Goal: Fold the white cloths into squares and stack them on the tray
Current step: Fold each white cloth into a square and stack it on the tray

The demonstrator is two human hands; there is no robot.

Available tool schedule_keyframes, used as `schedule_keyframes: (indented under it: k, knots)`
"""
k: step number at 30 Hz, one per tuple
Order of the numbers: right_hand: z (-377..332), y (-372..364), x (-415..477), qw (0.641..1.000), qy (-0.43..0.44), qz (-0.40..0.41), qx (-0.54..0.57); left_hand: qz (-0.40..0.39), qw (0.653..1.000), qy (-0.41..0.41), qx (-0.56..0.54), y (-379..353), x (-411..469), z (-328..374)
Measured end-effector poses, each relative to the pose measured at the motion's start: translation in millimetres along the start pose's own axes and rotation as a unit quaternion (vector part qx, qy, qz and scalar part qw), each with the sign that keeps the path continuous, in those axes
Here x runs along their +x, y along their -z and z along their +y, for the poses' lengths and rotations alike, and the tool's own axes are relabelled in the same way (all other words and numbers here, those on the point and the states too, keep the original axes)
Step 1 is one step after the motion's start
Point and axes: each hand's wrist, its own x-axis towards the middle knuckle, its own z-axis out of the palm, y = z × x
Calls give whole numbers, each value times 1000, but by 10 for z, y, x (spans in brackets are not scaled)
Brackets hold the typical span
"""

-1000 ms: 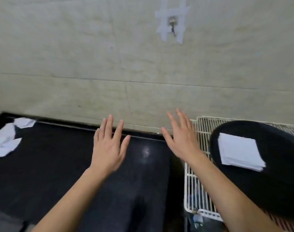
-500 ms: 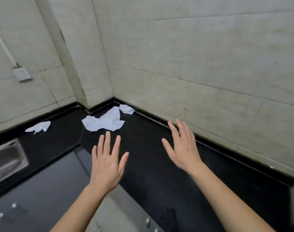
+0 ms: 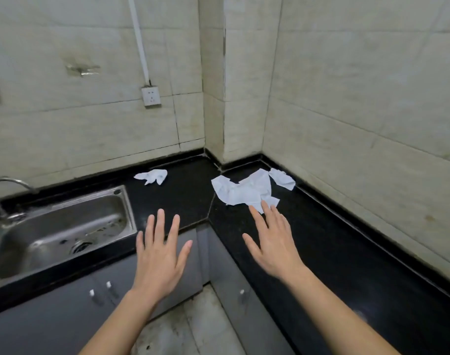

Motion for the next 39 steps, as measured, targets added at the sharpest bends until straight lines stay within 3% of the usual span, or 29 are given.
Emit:
schedule_keyframes:
  k: [7, 21, 33, 39]
  knots:
    - [-355, -747, 1195, 998, 59, -23, 20, -26, 998, 46, 24, -345, 749, -669]
    - [-811, -1933, 4189, 986, 120, -110, 40, -102, 980, 92, 141, -939, 3246, -1847]
    - [-1297, -2856, 5250, 970, 124, -205, 30, -173, 973, 125, 87, -1657, 4231, -2833]
    - [-1591, -3459, 5616, 951, 52, -302, 51, -252, 960, 112, 57, -2213, 4739, -3383]
